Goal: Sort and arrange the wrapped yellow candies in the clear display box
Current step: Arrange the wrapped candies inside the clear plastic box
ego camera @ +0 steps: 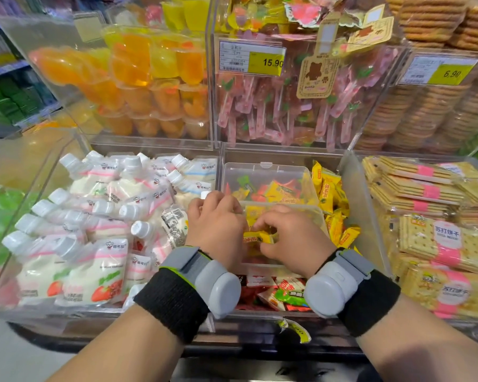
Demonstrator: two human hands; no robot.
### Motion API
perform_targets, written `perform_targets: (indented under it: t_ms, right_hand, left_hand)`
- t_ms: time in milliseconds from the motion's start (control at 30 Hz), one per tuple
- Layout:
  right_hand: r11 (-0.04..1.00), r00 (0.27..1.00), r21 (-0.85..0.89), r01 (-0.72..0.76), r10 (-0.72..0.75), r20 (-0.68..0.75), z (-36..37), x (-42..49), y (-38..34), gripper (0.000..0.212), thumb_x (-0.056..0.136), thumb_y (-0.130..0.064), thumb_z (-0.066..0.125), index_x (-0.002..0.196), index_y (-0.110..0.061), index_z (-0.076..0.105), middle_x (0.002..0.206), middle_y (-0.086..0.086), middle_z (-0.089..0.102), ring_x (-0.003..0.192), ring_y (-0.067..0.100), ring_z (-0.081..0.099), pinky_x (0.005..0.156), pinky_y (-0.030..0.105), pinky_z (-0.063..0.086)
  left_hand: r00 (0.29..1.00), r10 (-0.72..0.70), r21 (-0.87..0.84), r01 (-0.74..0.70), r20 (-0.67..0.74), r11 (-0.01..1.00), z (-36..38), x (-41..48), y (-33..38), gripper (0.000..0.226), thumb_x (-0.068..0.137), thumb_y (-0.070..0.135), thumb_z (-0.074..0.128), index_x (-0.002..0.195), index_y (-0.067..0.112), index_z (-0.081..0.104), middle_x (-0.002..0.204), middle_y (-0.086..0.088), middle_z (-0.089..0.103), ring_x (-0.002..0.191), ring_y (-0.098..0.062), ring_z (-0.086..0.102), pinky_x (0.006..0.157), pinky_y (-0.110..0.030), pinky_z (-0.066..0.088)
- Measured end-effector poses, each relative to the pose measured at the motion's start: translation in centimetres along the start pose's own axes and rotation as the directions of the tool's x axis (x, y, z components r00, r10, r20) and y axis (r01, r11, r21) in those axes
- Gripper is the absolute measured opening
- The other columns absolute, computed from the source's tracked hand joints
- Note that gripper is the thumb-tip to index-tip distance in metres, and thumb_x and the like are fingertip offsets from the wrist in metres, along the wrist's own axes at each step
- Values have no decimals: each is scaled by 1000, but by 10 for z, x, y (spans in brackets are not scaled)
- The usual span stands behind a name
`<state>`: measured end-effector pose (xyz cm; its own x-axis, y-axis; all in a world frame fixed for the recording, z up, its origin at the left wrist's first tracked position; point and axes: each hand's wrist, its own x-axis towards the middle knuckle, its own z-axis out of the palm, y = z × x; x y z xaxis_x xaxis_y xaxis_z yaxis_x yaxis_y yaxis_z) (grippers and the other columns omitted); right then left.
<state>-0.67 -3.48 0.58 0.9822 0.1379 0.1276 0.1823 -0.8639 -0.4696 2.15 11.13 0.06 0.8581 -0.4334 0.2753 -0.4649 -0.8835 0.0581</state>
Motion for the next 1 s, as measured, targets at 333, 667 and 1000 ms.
perform_targets:
  t_ms: [333, 667, 1000]
  right_hand:
    - [1000, 1000, 12, -20, 20, 22, 7, 4, 0, 21, 66, -7, 63, 75, -21, 51, 79, -9, 43, 74, 20, 47, 67, 37, 45]
    - [998, 994, -28, -55, 58, 95, 8, 1, 4, 18, 77, -20, 62, 94, -17, 68, 107, 2, 56, 93, 21, 53, 83, 37, 47]
    - [999, 999, 25, -33, 32, 43, -3, -6, 8, 8, 76, -22, 62, 81, -21, 69, 98, -1, 59, 91, 18, 54, 81, 32, 45]
  left_hand:
    - [996, -79, 51, 81, -45, 995, 5, 1, 3, 19, 63, 25, 67, 82, 26, 62, 104, 9, 50, 118, -20, 30, 93, -40, 8]
    - [996, -58, 78, 64, -74, 995, 14, 2, -1, 6, 66, 26, 60, 69, 28, 65, 97, 13, 51, 111, -16, 26, 92, -42, 11]
    - [998, -43, 50, 41, 47, 998, -2, 3, 8, 18, 76, 40, 62, 88, 26, 64, 112, 9, 49, 120, -21, 27, 104, -48, 12]
